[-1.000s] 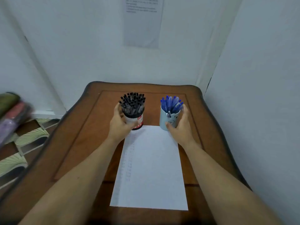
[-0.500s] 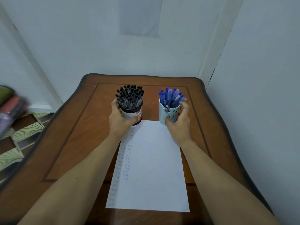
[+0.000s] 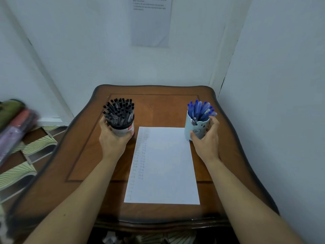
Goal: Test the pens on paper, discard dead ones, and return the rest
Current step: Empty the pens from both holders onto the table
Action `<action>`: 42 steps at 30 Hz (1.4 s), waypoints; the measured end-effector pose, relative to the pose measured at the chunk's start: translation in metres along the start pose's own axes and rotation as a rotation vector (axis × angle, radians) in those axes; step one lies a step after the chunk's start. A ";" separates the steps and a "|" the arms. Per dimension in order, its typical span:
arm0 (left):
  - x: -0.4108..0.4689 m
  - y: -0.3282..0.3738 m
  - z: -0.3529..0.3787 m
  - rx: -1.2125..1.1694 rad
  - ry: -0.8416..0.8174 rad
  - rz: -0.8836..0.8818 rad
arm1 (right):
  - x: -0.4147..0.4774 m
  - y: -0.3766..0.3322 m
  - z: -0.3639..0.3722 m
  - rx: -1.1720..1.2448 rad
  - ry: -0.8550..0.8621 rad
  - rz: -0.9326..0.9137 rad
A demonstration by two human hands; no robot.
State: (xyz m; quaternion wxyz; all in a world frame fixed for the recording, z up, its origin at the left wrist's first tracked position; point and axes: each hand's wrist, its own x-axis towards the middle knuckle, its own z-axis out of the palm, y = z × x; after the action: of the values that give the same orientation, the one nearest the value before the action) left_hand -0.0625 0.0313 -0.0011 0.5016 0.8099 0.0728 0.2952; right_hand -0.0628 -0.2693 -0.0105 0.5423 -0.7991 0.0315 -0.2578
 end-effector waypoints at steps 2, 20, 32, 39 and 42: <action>-0.011 -0.003 -0.012 0.012 0.003 -0.006 | -0.011 0.000 -0.013 -0.027 0.024 0.012; -0.051 -0.015 -0.040 -0.017 -0.044 -0.065 | -0.053 0.003 -0.046 -0.087 0.068 0.118; -0.048 -0.021 -0.033 0.002 -0.066 -0.062 | -0.087 -0.039 -0.003 -0.228 0.181 0.381; -0.044 -0.022 -0.029 -0.003 -0.059 -0.081 | -0.109 -0.051 0.033 -0.409 -0.467 0.020; -0.044 -0.021 -0.029 -0.003 -0.059 -0.096 | -0.111 -0.046 0.042 -0.628 -0.641 -0.042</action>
State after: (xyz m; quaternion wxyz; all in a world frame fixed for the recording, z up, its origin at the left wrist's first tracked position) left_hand -0.1106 0.0460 -0.0270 0.5185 0.8130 0.0963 0.2468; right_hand -0.1507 -0.1776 -0.0236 0.2505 -0.9649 -0.0774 0.0138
